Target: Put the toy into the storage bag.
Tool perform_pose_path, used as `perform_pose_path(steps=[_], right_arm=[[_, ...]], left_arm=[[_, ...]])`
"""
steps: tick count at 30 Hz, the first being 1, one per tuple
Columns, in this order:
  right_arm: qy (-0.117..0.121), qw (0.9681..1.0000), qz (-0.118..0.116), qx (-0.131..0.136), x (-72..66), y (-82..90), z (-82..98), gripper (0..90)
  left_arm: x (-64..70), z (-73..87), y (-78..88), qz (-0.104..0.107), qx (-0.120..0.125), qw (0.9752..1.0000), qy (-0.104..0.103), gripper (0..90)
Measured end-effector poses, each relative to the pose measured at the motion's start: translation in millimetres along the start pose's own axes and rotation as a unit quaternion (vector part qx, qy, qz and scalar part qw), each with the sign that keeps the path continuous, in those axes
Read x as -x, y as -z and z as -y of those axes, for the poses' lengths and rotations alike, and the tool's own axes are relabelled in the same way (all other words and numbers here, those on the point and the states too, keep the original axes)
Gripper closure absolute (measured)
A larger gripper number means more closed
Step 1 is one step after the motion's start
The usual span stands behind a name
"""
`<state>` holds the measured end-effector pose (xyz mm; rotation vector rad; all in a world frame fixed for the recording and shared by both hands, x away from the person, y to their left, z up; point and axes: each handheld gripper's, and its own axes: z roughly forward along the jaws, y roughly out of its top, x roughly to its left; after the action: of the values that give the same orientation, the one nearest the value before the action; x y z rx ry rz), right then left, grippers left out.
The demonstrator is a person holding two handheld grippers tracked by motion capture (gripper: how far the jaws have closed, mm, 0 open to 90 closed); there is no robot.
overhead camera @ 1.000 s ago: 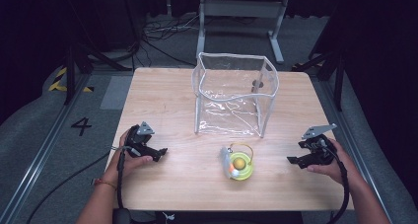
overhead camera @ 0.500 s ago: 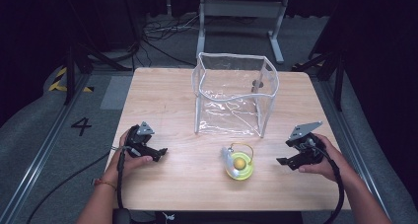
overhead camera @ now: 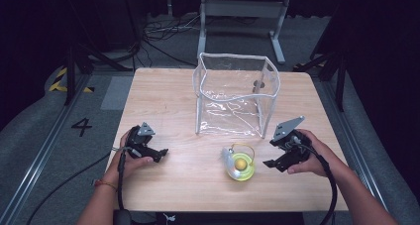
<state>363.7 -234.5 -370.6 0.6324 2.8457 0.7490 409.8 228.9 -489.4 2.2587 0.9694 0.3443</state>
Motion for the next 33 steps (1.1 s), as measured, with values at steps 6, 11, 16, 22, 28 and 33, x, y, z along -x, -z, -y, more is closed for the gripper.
perform_pose_path(steps=[6,11,16,22,28,33], right_arm=[[0.034,0.9993,-0.001,-0.015,-10.8,-0.2,-23.5,34.5],[0.053,0.9982,-0.008,-0.026,-16.5,-1.4,-35.6,38.7],[0.068,0.9968,-0.013,-0.039,-19.9,-2.0,-48.0,45.7],[0.082,0.9954,-0.016,-0.046,-23.5,4.8,-62.8,56.0],[0.090,0.9936,-0.024,-0.064,-24.6,5.0,-69.8,71.8],[0.103,0.9918,-0.033,-0.068,-27.4,5.2,-71.6,86.6]], left_arm=[[0.0,0.0,0.0,0.000,0.000,1.0000,0.000,0.4],[0.1,0.0,0.1,0.000,0.000,1.0000,0.001,0.4],[0.0,0.0,0.0,0.000,0.000,1.0000,0.000,0.4],[0.0,0.0,0.0,0.000,0.000,1.0000,0.000,0.4],[0.0,0.0,0.0,0.000,0.000,1.0000,0.000,0.4],[0.0,0.0,0.0,0.000,0.000,1.0000,0.000,0.4]])
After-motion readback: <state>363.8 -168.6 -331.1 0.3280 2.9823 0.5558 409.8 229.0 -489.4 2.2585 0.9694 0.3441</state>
